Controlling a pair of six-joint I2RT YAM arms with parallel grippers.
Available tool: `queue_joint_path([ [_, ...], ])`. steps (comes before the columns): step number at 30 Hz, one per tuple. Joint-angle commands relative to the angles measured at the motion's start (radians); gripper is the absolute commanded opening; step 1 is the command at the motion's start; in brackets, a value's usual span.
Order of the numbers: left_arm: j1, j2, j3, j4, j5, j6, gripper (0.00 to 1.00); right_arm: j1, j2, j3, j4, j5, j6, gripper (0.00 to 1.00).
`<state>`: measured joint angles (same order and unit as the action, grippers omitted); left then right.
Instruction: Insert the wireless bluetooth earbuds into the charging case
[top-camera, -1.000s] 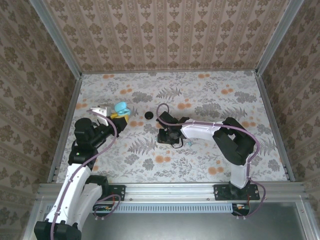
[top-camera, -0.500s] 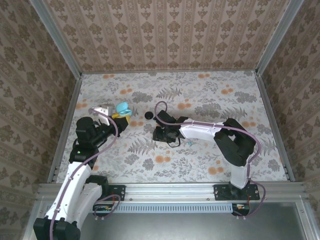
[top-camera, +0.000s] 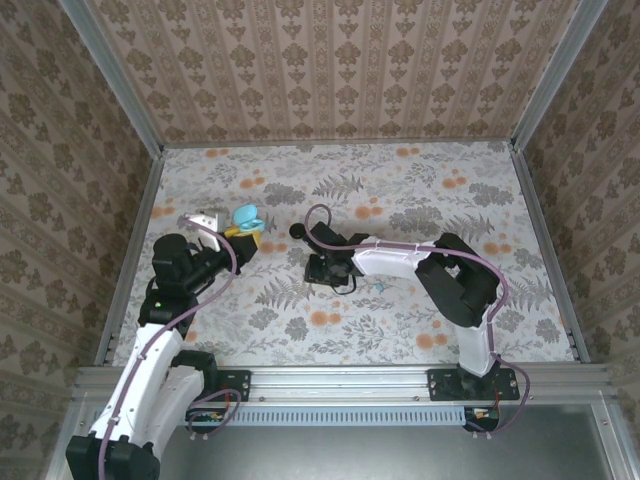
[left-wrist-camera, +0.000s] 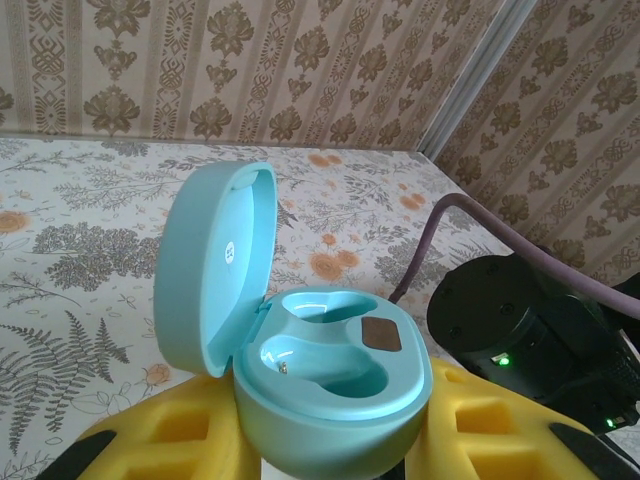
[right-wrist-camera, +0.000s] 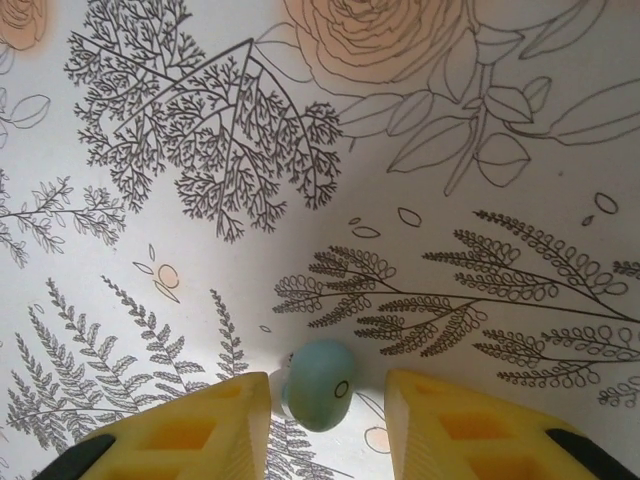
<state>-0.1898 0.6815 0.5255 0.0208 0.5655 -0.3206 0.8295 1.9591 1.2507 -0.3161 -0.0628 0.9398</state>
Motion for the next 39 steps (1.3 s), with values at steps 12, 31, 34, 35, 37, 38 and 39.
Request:
queue_joint_path([
  [12, -0.011, -0.006, -0.012, 0.054, 0.04, 0.022, 0.2, 0.002, 0.024, 0.056, -0.053, 0.038, -0.047, 0.21],
  [31, -0.257, 0.106, -0.046, 0.307, 0.123, 0.216, 0.2, -0.089, -0.503, -0.095, -0.267, 0.197, -0.243, 0.16],
  [34, -0.309, 0.151, -0.034, 0.332, 0.087, 0.248, 0.2, -0.092, -0.592, -0.094, -0.321, 0.214, -0.26, 0.16],
  [35, -0.323, 0.166, -0.034, 0.349, 0.083, 0.257, 0.2, -0.092, -0.621, -0.092, -0.337, 0.218, -0.265, 0.16],
  [37, -0.349, 0.195, -0.029, 0.382, 0.083, 0.272, 0.2, -0.092, -0.665, -0.09, -0.349, 0.21, -0.263, 0.15],
  [38, -0.361, 0.208, -0.027, 0.4, 0.053, 0.281, 0.2, -0.092, -0.687, -0.091, -0.349, 0.2, -0.259, 0.15],
  [39, -0.374, 0.223, -0.026, 0.418, 0.05, 0.29, 0.2, -0.092, -0.704, -0.089, -0.346, 0.186, -0.255, 0.14],
])
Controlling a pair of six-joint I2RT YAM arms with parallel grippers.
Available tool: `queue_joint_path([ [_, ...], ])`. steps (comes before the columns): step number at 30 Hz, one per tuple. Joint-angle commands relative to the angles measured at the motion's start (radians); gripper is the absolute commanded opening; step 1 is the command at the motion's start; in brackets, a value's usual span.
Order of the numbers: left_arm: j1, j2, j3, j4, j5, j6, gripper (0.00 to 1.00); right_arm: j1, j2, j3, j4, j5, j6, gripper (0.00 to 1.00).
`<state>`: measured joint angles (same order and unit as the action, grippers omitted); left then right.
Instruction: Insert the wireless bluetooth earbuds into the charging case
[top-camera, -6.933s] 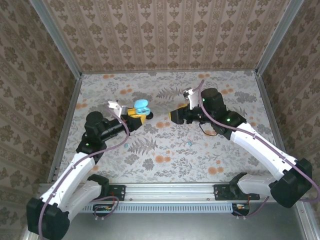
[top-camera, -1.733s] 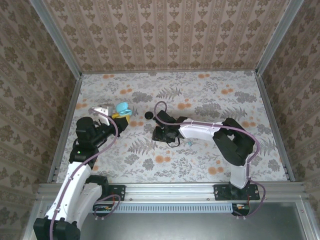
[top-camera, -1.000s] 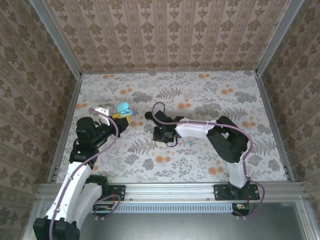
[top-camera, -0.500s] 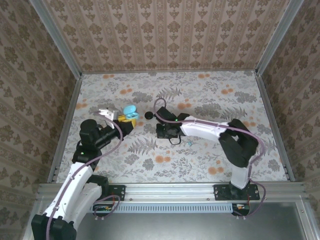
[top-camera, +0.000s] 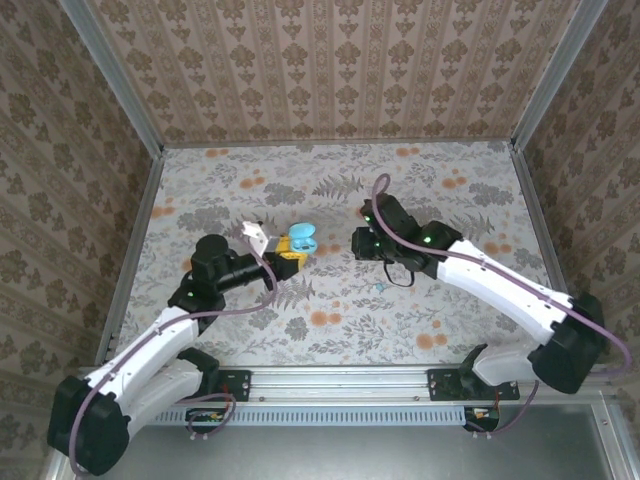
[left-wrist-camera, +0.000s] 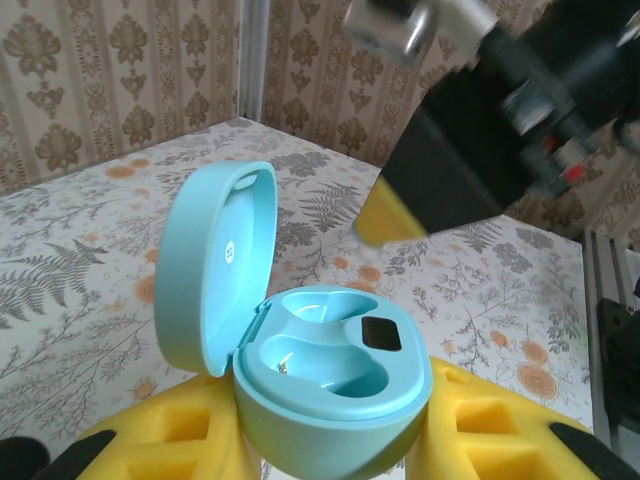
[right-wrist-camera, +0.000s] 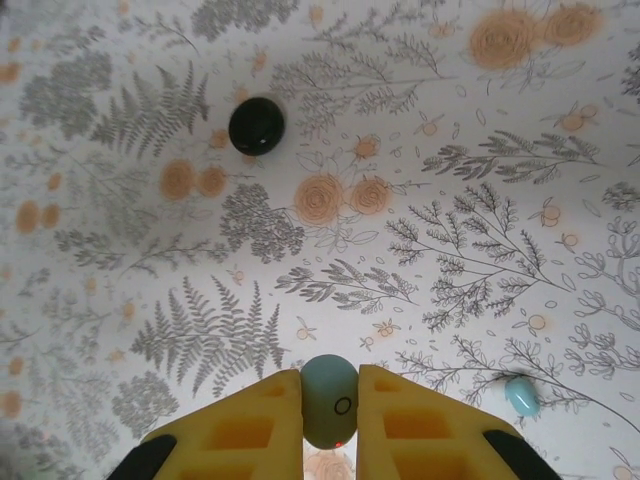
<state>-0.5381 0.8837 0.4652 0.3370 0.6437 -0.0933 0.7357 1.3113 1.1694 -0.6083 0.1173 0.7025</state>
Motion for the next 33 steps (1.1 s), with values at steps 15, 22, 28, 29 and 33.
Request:
queue_joint_path([
  [15, -0.127, 0.132, 0.096, 0.155, -0.071, 0.125, 0.19, 0.077, -0.042, 0.1, 0.004, -0.105, -0.017, 0.14],
  [22, -0.138, 0.135, 0.099, 0.151, -0.082, 0.132, 0.19, 0.098, -0.034, 0.127, 0.02, -0.103, -0.015, 0.14],
  [28, -0.143, 0.141, 0.104, 0.149, -0.087, 0.133, 0.19, 0.118, -0.029, 0.155, 0.023, -0.097, -0.014, 0.14],
  [29, -0.144, 0.141, 0.102, 0.149, -0.087, 0.133, 0.19, 0.122, -0.026, 0.162, 0.024, -0.097, -0.017, 0.13],
  [33, -0.148, 0.141, 0.101, 0.147, -0.088, 0.132, 0.19, 0.135, -0.016, 0.187, 0.021, -0.099, -0.02, 0.13],
])
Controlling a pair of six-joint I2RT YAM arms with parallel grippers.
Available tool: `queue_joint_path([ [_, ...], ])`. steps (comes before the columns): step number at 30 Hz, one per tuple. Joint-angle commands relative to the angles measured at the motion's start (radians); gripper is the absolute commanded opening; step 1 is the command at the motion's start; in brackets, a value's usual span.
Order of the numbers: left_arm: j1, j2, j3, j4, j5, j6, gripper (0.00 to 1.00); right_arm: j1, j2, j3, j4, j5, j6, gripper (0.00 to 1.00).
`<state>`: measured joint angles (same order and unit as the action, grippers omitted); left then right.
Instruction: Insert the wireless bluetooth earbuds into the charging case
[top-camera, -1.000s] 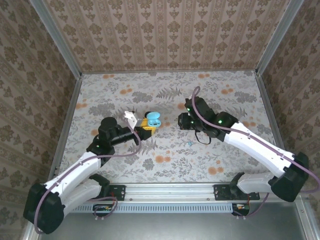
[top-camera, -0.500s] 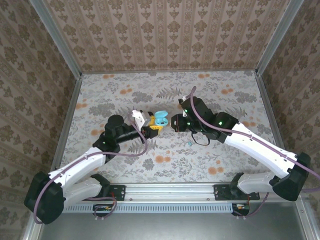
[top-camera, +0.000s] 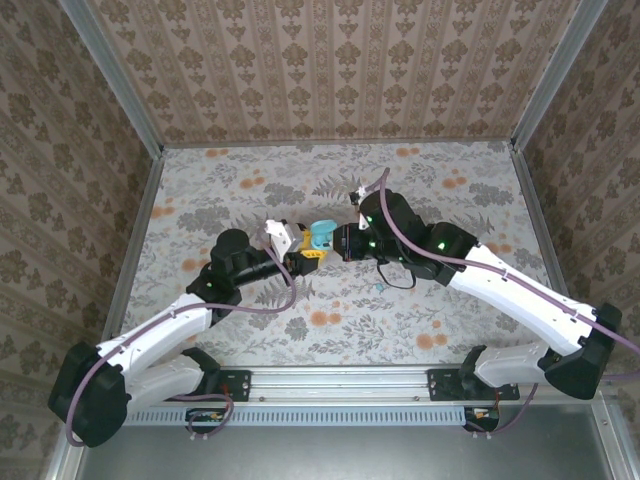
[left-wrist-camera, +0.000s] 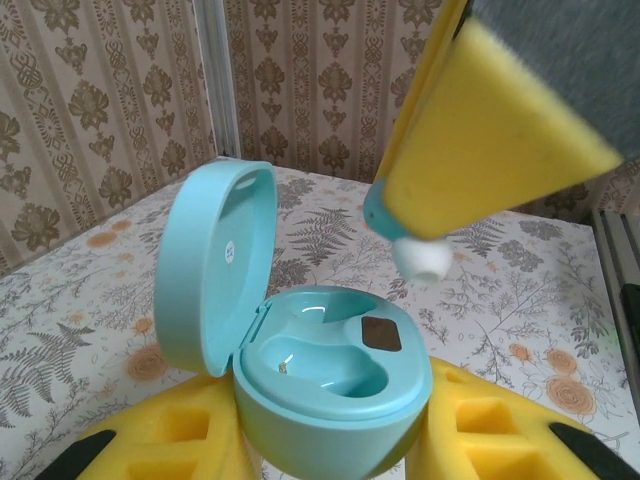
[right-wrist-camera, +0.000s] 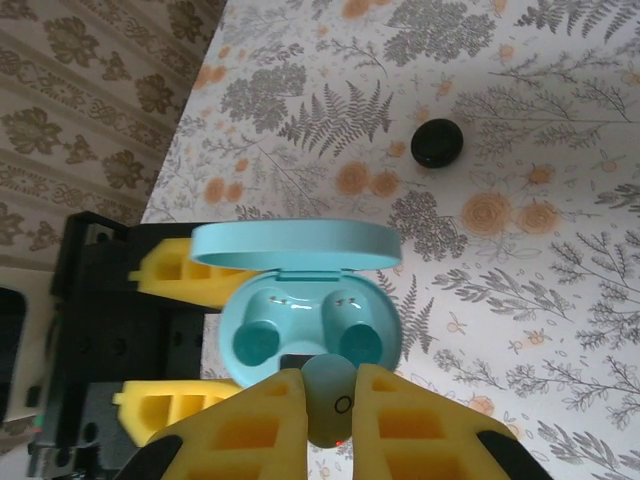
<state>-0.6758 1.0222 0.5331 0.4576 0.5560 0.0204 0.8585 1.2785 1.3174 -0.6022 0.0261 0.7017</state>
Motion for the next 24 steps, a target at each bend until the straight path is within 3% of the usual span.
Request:
queue_joint_path([
  [1, -0.01, 0.001, 0.033, 0.027, -0.001, 0.018, 0.19, 0.017, 0.021, 0.043, 0.017, -0.008, -0.019, 0.13],
  [10, -0.016, -0.007, 0.032, 0.021, -0.006, 0.019, 0.19, 0.047, 0.097, 0.076, 0.032, -0.033, -0.016, 0.14],
  [24, -0.019, -0.019, 0.03, 0.015, -0.004, 0.021, 0.2, 0.048, 0.102, 0.083, -0.002, 0.056, -0.035, 0.14],
])
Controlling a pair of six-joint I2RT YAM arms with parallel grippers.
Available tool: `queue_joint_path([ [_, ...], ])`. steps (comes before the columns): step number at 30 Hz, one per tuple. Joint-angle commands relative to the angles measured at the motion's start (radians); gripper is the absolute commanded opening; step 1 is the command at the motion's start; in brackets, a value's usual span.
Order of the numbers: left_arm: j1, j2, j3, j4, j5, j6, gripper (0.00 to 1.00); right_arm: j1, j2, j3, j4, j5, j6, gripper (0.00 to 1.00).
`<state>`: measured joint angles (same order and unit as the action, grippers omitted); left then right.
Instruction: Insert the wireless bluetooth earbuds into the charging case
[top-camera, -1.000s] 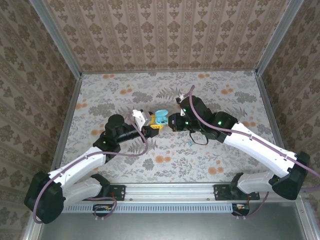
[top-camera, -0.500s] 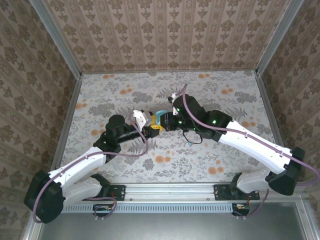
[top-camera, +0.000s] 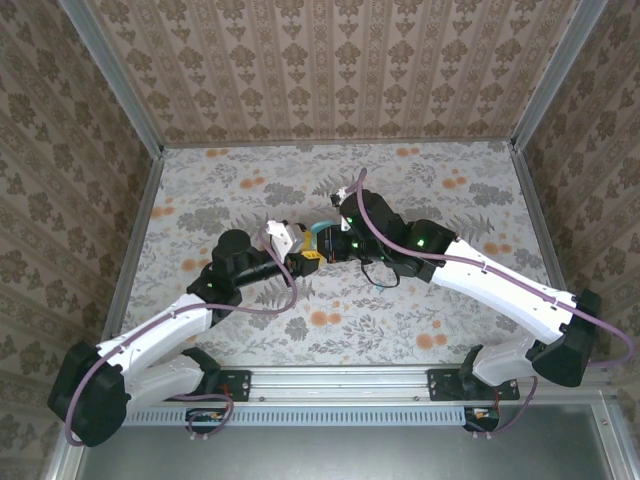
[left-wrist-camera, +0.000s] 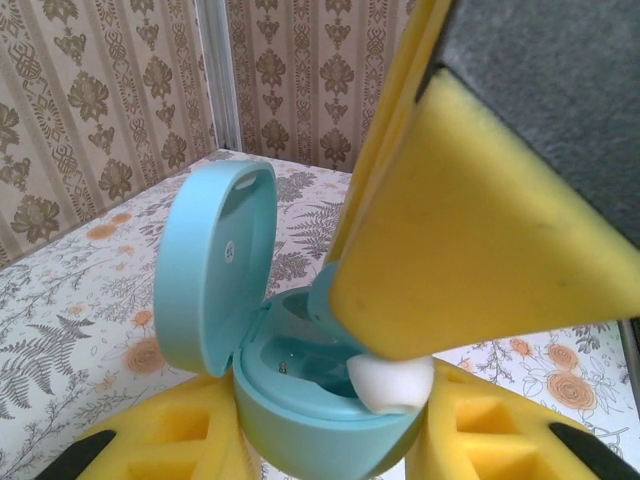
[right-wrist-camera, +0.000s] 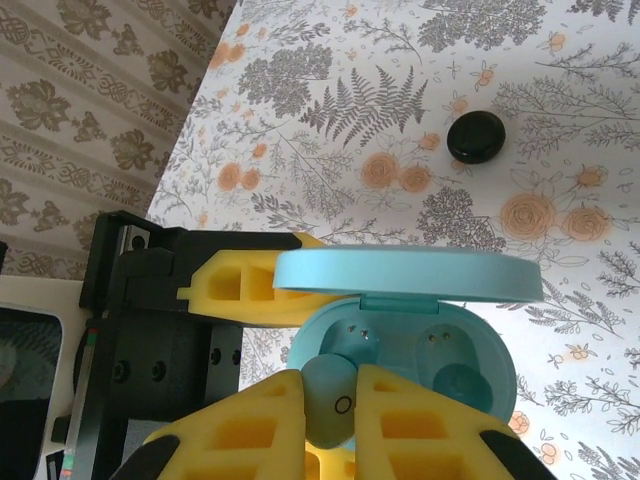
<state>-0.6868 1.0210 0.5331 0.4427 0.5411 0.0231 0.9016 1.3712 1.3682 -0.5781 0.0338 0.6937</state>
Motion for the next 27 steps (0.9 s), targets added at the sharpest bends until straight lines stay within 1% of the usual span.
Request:
queue_joint_path([
  [1, -0.01, -0.018, 0.03, 0.03, 0.01, 0.019, 0.19, 0.005, 0.012, 0.034, -0.029, 0.052, -0.027, 0.14],
  [15, -0.01, -0.019, 0.033, 0.031, 0.007, 0.02, 0.19, 0.005, 0.014, 0.041, -0.057, 0.058, -0.031, 0.14],
  [25, -0.011, -0.007, 0.045, 0.034, 0.01, 0.018, 0.2, 0.004, 0.058, 0.038, -0.026, -0.011, -0.01, 0.15],
  [27, -0.014, -0.004, 0.044, 0.032, 0.01, 0.018, 0.2, 0.004, 0.064, 0.042, -0.026, -0.014, -0.011, 0.17],
])
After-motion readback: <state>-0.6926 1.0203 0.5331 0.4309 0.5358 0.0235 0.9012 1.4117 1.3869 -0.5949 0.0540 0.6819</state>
